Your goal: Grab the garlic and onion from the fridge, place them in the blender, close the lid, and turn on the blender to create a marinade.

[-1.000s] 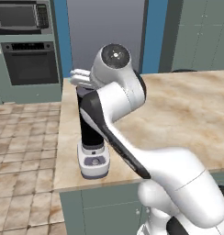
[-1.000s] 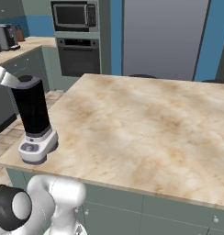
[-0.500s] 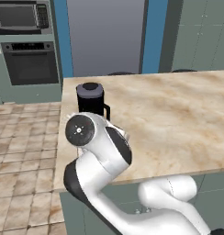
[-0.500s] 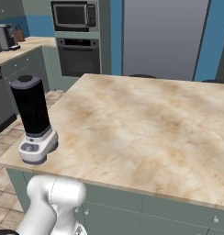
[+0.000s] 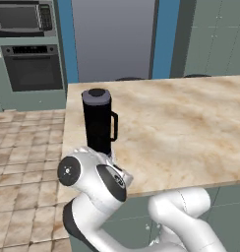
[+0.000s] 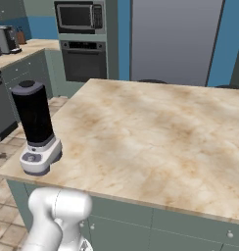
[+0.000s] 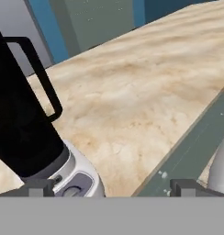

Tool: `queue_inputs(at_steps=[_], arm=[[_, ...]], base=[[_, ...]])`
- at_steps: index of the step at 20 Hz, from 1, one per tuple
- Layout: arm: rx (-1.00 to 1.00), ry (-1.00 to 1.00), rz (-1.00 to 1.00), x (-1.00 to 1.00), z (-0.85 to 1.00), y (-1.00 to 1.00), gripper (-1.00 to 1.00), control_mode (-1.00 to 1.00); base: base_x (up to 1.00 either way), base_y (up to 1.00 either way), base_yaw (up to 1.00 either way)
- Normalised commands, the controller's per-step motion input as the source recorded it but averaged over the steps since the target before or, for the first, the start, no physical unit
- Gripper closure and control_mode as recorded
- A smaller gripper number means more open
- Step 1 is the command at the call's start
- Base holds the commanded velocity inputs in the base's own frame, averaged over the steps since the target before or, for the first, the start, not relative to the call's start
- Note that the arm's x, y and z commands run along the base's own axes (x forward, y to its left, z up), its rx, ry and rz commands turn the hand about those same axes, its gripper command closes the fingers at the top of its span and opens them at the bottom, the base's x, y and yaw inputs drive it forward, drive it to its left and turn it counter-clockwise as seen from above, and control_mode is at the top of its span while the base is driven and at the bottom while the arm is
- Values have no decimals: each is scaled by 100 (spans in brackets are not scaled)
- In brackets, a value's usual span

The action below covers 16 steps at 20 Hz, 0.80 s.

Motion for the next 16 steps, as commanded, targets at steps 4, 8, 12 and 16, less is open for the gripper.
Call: queue_inputs(at_steps=[4, 8, 12, 16], arm=[[-4, 0, -24, 14, -73, -9, -100, -100], [-4, -4, -13, 36, -53, -13, -100, -100], [-1, -1, -9, 42, -36, -4, -100, -100], [0, 0, -5, 36, -21, 0, -100, -100]], base=[[0, 0, 0], [0, 0, 0], [0, 0, 0], [0, 0, 0]])
